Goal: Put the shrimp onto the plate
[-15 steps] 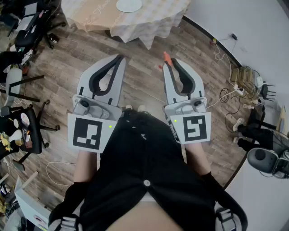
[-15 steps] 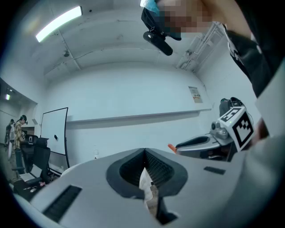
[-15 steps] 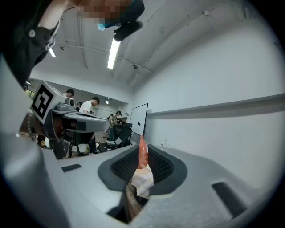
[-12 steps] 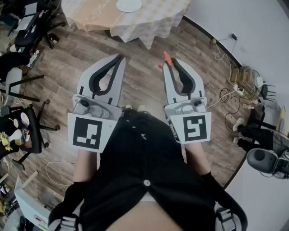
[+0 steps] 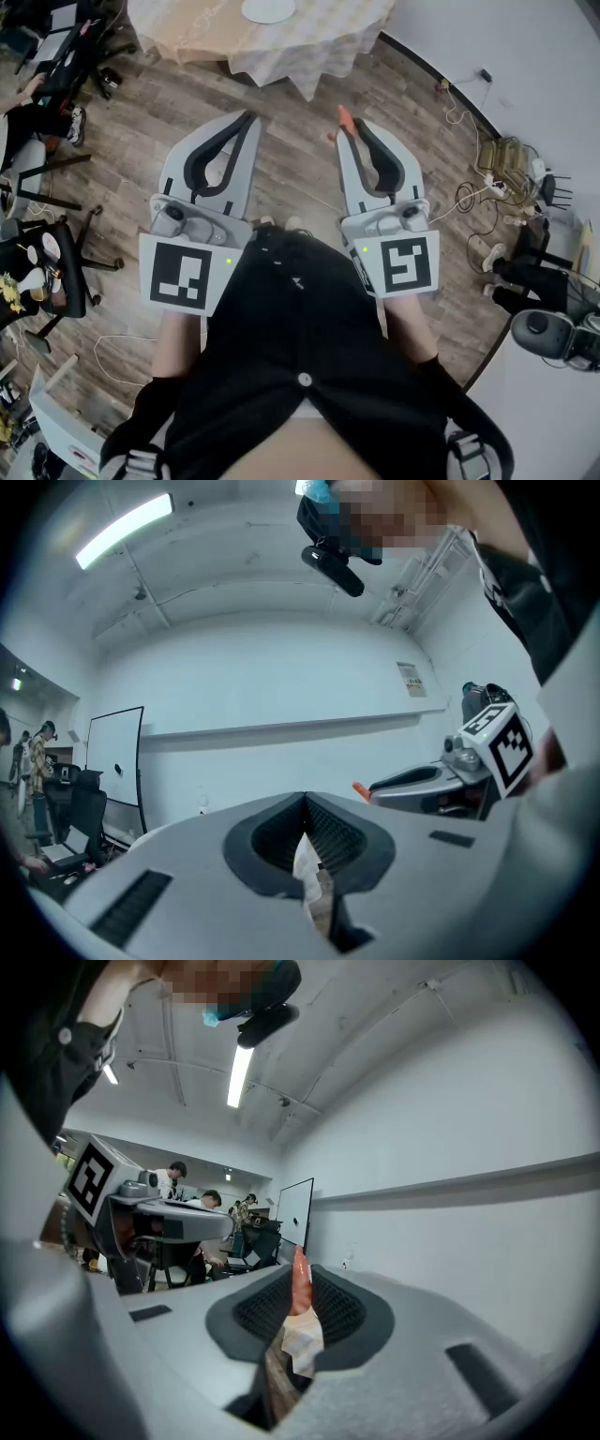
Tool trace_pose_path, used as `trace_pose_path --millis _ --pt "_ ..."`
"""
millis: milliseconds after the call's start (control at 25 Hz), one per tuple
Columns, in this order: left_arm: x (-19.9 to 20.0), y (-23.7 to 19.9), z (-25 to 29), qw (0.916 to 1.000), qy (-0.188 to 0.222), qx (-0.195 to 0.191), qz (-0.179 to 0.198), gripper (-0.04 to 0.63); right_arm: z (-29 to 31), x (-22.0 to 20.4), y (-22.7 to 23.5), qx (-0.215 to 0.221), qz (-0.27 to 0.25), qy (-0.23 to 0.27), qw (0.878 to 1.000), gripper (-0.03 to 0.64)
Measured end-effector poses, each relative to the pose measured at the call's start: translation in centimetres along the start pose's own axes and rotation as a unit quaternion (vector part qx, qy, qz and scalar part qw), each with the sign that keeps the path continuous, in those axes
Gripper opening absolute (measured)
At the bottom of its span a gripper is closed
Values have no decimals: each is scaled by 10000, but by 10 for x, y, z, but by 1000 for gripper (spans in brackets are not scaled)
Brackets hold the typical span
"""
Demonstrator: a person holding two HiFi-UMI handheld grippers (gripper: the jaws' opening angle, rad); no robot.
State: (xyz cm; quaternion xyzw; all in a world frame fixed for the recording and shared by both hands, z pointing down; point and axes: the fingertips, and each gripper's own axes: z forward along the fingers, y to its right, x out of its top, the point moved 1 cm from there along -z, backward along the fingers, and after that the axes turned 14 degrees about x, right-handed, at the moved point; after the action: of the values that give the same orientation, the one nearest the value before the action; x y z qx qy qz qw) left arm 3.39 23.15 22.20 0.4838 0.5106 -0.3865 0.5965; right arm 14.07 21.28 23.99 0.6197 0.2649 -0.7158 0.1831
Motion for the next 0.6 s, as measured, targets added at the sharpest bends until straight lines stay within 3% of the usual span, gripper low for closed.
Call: trace_pose_path --millis 600 --pt "2 -8 -3 10000 58 -69 -21 3 3 4 -6 -80 -51 -66 9999 51"
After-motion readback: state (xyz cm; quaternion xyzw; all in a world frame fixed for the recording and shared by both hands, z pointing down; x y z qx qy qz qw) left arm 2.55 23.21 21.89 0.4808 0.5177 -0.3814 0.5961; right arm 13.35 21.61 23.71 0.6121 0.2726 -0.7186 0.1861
